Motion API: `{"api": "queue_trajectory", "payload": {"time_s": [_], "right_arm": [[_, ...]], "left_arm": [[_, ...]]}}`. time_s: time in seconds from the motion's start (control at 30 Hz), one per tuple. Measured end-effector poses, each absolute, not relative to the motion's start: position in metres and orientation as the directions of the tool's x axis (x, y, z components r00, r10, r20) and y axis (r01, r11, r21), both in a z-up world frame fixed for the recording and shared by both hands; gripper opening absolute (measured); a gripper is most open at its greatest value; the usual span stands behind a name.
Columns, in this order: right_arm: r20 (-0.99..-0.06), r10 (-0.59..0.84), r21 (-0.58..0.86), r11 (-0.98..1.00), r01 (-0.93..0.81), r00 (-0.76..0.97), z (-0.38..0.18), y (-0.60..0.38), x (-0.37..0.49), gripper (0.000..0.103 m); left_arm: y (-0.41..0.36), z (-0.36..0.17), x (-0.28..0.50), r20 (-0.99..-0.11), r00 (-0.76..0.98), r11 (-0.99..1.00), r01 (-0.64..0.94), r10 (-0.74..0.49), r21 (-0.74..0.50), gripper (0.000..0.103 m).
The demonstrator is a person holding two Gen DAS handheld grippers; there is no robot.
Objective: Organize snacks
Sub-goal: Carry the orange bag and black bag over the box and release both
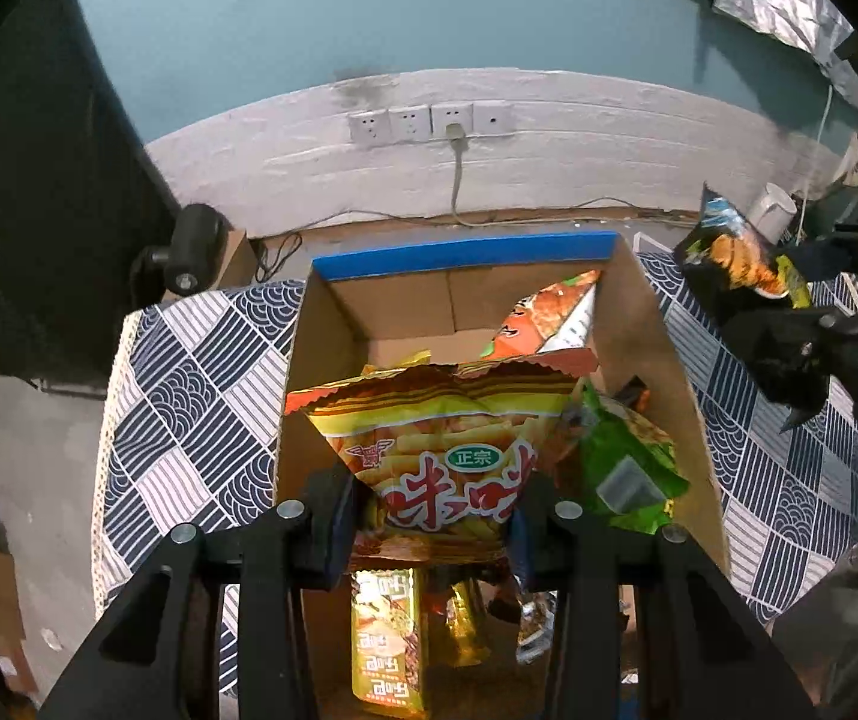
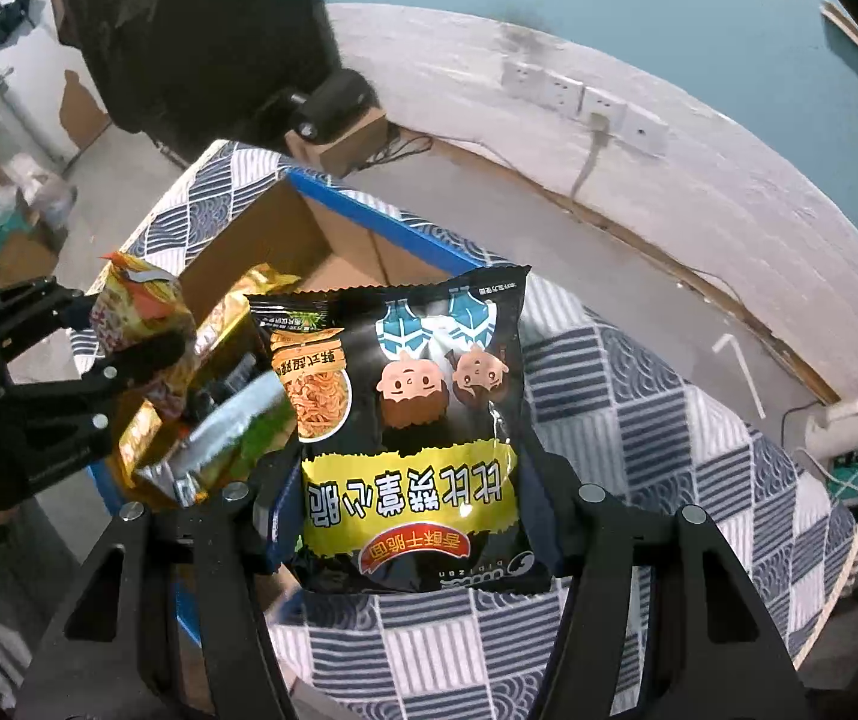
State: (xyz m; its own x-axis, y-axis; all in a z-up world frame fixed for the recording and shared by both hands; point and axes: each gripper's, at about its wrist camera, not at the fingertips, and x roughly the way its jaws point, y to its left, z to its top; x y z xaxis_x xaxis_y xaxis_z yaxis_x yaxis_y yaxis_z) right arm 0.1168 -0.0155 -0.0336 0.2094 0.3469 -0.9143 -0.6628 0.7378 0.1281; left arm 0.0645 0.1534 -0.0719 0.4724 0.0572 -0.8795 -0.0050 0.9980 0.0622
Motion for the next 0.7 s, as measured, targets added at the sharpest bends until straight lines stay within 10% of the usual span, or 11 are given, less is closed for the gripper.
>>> {"api": "queue_trajectory", "payload": {"time_s": [0.37, 0.53, 0.7], "right_arm": [[-0.924, 0.346, 0.149, 0.721, -0.677, 0.165, -0.053, 0.029, 0.139, 0.060], [-0.928, 0.342, 0.159, 0.725, -0.670, 0.150, -0.059, 0.038, 0.146, 0.066], [-0.918, 0.354, 0.150, 0.726, -0.672, 0.178, -0.051, 0.034, 0.146, 0.072]], "left_arm": [[0.173, -0.085, 0.083, -0.901, 0.432, 0.996, -0.084, 0.031, -0.006, 0.044], [0.176, -0.084, 0.085, -0.895, 0.441, 0.993, -0.113, 0.072, 0.024, 0.072], [0.176, -0.079, 0.086, -0.887, 0.450, 0.992, -0.110, 0.106, 0.063, 0.080]]}}
